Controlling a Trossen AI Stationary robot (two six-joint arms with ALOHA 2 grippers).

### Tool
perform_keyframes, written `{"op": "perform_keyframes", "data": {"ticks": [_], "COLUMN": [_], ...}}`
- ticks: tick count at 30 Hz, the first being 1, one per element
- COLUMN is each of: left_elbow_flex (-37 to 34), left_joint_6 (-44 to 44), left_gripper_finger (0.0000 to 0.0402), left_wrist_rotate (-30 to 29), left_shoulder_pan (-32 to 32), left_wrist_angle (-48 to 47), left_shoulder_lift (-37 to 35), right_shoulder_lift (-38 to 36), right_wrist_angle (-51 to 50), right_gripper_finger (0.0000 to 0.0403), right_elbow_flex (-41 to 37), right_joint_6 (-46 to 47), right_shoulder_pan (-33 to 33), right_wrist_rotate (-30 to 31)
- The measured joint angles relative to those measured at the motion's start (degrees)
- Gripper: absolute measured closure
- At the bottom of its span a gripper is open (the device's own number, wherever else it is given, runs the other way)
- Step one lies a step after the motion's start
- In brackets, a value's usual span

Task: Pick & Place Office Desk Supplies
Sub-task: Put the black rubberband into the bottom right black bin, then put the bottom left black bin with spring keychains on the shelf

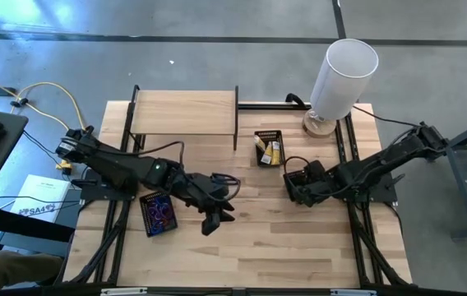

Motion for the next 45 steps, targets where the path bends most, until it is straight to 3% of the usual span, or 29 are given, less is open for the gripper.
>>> {"op": "perform_keyframes", "data": {"ticks": [5,9,15,22,30,35,41,45], "left_elbow_flex": [0.0,0.0,0.0,0.0,0.0,0.0,-0.02,0.0], "left_joint_6": [-0.08,-0.47,-1.35,-1.51,-4.88,-14.49,-22.0,-21.59], "left_gripper_finger": [0.0238,0.0238,0.0238,0.0238,0.0238,0.0238,0.0238,0.0238], "left_wrist_rotate": [0.13,0.11,0.11,0.0,0.97,3.66,2.02,-1.0], "left_shoulder_pan": [-0.01,0.01,0.01,-0.45,-0.42,-1.38,-7.03,-11.73], "left_wrist_angle": [-1.54,-2.67,-2.96,-4.45,-17.03,-29.28,-43.24,-46.96], "left_shoulder_lift": [0.0,0.0,0.0,0.0,-0.18,-1.24,-2.63,-3.57], "right_shoulder_lift": [0.0,-0.26,-2.92,-10.32,-14.78,-13.05,-10.01,-7.62], "right_wrist_angle": [-1.36,-4.06,-7.89,-5.49,14.72,27.14,36.76,41.96], "right_gripper_finger": [0.0232,0.0195,0.0184,0.0185,0.0186,0.0186,0.0186,0.0186], "right_elbow_flex": [0.0,0.0,0.0,0.0,0.0,0.0,0.02,0.02], "right_joint_6": [-0.52,-1.95,-1.32,-0.89,-14.99,-24.31,-30.96,-35.43], "right_shoulder_pan": [-0.65,-2.09,-4.84,-5.21,-3.75,-2.8,-2.8,-2.8], "right_wrist_rotate": [0.7,-1.85,-7.39,-5.87,-4.62,-4.57,-7.82,-10.51]}}
